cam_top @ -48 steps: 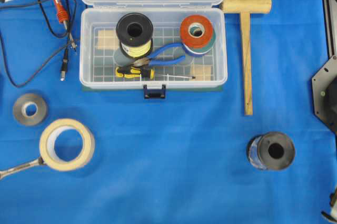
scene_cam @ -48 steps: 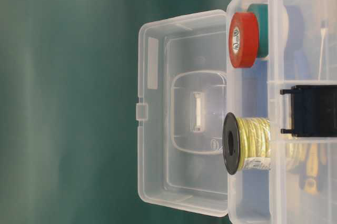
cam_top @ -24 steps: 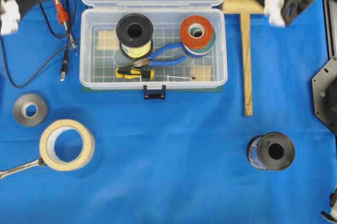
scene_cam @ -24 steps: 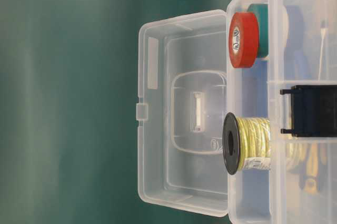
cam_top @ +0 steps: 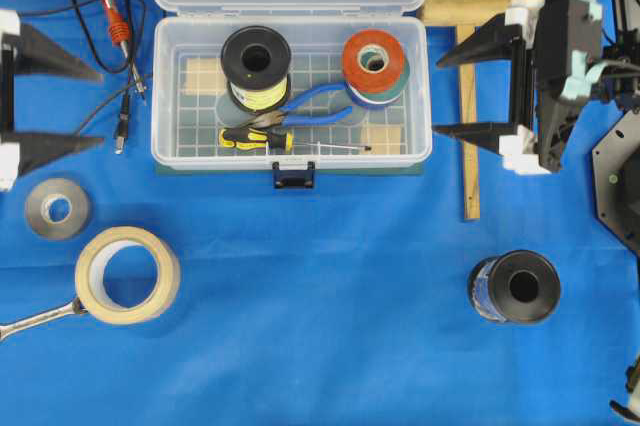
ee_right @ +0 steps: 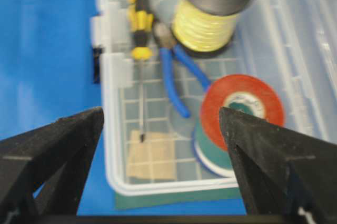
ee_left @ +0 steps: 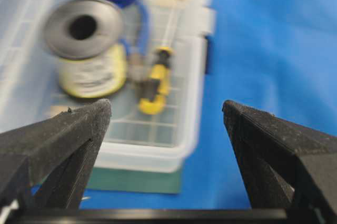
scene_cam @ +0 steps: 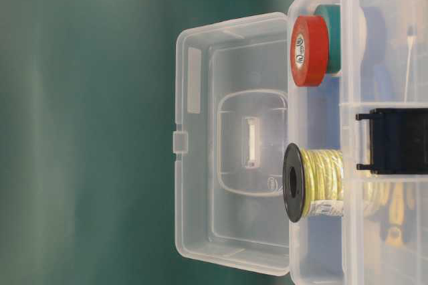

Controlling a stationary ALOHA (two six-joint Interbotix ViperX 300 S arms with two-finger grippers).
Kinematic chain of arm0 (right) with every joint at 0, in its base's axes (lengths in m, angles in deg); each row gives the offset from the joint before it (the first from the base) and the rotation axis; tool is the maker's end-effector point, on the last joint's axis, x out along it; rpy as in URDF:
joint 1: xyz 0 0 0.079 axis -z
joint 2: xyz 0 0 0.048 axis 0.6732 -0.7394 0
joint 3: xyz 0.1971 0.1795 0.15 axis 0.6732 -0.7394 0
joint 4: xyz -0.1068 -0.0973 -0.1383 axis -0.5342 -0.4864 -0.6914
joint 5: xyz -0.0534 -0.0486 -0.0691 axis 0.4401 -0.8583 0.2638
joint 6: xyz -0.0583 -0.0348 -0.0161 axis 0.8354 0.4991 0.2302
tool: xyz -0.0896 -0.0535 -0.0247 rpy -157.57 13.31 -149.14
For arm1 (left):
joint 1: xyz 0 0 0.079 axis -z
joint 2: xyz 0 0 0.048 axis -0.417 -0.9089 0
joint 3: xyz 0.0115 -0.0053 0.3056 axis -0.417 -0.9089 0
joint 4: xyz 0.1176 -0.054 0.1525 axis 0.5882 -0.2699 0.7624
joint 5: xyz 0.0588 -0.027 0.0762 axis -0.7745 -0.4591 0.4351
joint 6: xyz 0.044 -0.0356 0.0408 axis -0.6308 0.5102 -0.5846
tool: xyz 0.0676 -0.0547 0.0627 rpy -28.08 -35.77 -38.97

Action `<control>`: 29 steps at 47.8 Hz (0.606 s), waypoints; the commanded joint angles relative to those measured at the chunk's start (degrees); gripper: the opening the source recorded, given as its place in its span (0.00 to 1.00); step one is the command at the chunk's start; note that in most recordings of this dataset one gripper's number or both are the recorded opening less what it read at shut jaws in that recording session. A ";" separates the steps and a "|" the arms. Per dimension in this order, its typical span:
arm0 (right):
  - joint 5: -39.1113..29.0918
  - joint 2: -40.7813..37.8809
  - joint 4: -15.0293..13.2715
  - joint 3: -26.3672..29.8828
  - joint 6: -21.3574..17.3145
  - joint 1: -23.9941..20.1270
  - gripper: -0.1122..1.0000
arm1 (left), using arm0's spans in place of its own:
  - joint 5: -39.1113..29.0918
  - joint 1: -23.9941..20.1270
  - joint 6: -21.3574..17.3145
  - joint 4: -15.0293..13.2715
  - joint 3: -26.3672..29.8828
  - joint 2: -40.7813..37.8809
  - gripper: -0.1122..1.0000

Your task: Open the tool box with both arms.

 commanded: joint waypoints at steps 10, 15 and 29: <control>-1.58 2.46 -0.09 -0.79 0.00 -0.79 0.87 | 1.41 1.14 -0.53 0.00 -0.35 2.20 0.92; -2.11 5.71 -0.09 -3.08 0.00 -0.79 0.87 | 2.20 1.67 -0.79 0.18 -2.29 5.36 0.92; 1.93 18.37 0.26 -12.83 -0.09 -0.79 0.87 | 9.76 2.72 -0.88 0.26 -10.28 13.45 0.92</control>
